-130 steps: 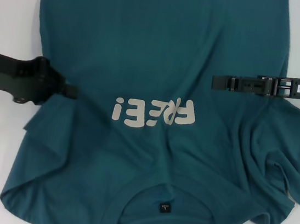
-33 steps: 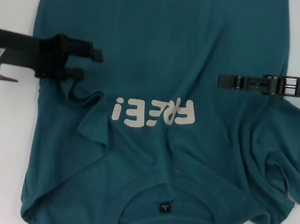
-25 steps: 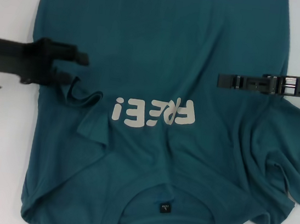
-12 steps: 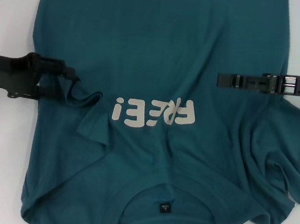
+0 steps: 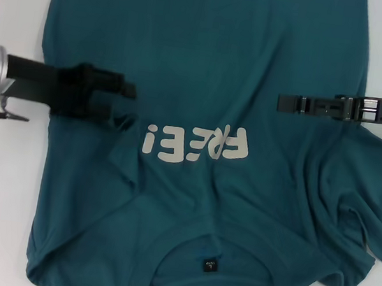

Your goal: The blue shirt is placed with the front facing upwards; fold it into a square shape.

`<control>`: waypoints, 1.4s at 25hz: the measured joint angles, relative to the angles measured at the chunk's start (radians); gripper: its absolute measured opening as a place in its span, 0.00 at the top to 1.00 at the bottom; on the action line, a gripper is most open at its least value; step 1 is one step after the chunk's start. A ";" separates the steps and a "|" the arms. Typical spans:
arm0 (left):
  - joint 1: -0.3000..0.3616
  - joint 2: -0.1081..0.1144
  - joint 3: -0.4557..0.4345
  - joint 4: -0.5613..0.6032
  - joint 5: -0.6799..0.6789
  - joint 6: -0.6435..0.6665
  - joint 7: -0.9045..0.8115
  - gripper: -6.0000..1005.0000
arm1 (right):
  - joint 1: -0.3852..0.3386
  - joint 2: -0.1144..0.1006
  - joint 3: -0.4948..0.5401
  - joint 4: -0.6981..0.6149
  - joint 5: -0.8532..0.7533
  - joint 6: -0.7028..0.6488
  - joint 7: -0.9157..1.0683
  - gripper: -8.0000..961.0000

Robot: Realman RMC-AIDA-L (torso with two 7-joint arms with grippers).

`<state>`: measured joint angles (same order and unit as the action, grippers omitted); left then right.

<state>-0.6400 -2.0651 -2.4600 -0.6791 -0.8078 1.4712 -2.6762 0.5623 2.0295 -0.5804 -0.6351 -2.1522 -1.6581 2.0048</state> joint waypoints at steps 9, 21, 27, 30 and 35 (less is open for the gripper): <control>0.016 0.006 -0.013 0.000 -0.125 0.026 0.032 0.28 | -0.005 0.001 0.003 0.000 0.001 0.000 0.000 0.03; 0.093 0.042 -0.019 -0.010 -0.125 0.221 0.198 0.28 | 0.001 -0.003 -0.001 0.000 0.000 -0.002 0.001 0.03; 0.130 0.037 -0.009 -0.012 -0.120 0.315 0.372 0.28 | -0.005 -0.011 0.011 0.000 0.006 -0.007 0.011 0.03; 0.146 0.031 -0.005 -0.005 -0.119 0.321 0.397 0.28 | -0.005 -0.012 0.014 -0.001 0.007 -0.010 0.011 0.03; 0.166 0.026 -0.040 0.004 -0.128 0.327 0.382 0.28 | -0.021 -0.039 0.010 -0.001 0.001 -0.026 0.037 0.03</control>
<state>-0.4737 -2.0393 -2.4997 -0.6753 -0.9353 1.7986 -2.2947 0.5418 1.9910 -0.5701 -0.6356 -2.1511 -1.6838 2.0423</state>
